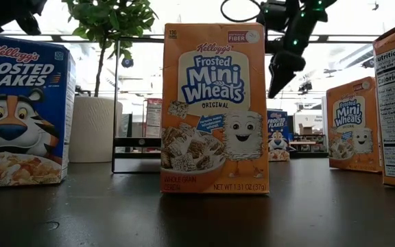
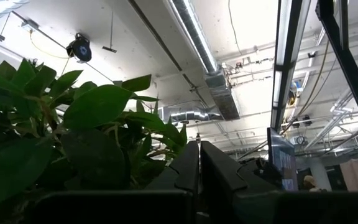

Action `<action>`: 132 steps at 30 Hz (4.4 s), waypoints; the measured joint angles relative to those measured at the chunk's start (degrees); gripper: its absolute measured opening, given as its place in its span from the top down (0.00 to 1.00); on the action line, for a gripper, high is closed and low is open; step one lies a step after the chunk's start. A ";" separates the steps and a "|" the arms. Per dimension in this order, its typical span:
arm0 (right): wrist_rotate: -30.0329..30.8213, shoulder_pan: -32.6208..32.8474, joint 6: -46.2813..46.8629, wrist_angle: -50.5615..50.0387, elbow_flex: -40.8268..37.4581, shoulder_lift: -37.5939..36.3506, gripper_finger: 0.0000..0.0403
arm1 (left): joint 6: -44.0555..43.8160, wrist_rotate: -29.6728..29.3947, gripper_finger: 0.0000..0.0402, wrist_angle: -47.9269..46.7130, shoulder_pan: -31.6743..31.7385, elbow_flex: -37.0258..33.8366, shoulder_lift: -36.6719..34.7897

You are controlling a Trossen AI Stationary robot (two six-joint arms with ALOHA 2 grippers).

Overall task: Stack cereal on shelf
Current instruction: Put the top blue cereal box on the shelf

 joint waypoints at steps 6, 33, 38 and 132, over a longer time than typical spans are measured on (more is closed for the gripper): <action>3.57 0.12 -7.53 0.30 -0.99 1.90 0.39 | 0.01 0.00 1.00 0.01 0.00 0.00 0.01; -5.24 -3.60 -7.69 -0.11 -0.92 6.73 0.47 | 0.01 0.00 1.00 -0.04 -0.02 0.00 0.01; -5.48 -3.58 -2.20 -1.21 0.21 5.90 0.51 | 0.01 0.00 1.00 -0.04 -0.01 0.00 0.00; 5.60 13.18 21.20 -14.40 55.56 42.48 0.62 | -0.02 0.00 1.00 -0.70 0.00 0.00 0.02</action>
